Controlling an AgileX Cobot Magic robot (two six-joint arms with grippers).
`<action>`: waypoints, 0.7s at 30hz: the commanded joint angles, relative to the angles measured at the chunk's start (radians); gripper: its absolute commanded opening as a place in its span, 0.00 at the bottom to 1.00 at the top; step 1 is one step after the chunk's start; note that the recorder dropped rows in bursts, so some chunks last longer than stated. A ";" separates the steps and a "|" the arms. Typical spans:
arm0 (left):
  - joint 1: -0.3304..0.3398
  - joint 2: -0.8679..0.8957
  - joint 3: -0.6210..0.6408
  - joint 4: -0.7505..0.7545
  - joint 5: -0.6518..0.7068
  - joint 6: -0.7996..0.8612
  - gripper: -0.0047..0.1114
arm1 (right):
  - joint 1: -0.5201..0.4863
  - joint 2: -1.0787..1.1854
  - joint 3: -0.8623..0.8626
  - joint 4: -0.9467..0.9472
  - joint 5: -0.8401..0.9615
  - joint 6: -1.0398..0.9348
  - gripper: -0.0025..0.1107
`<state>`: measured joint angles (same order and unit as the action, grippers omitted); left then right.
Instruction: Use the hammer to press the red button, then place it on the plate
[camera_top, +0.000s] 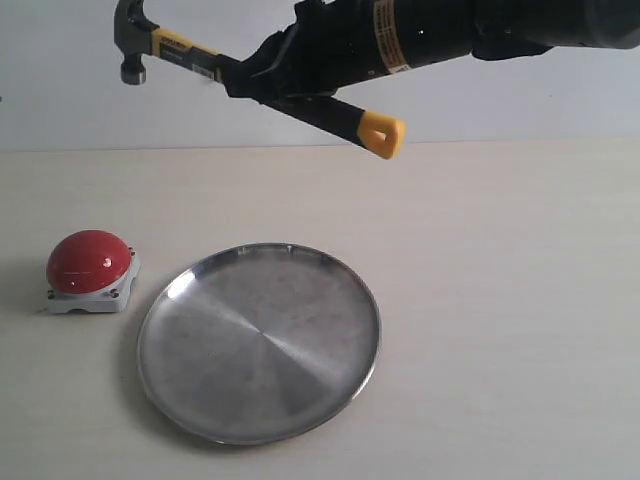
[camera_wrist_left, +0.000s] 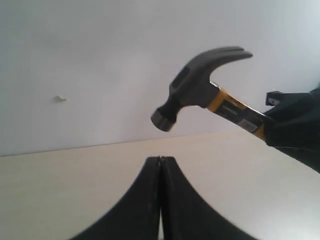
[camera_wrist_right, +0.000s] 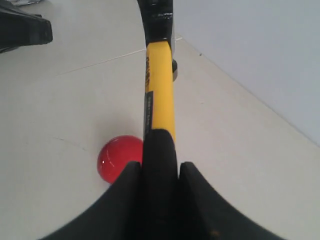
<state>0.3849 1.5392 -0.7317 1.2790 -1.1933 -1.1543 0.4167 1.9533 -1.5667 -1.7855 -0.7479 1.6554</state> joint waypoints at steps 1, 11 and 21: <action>0.013 -0.157 0.159 -0.133 0.122 0.153 0.04 | 0.001 -0.023 0.014 0.041 -0.011 0.032 0.02; 0.013 -0.536 0.403 -0.243 0.333 0.206 0.04 | 0.001 -0.058 0.161 0.090 -0.010 -0.058 0.02; 0.013 -0.936 0.549 -0.211 0.575 0.102 0.04 | 0.004 -0.152 0.326 0.223 -0.071 -0.192 0.02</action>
<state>0.3966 0.6938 -0.2112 1.0586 -0.7030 -0.9934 0.4205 1.8407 -1.2688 -1.6680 -0.7860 1.5037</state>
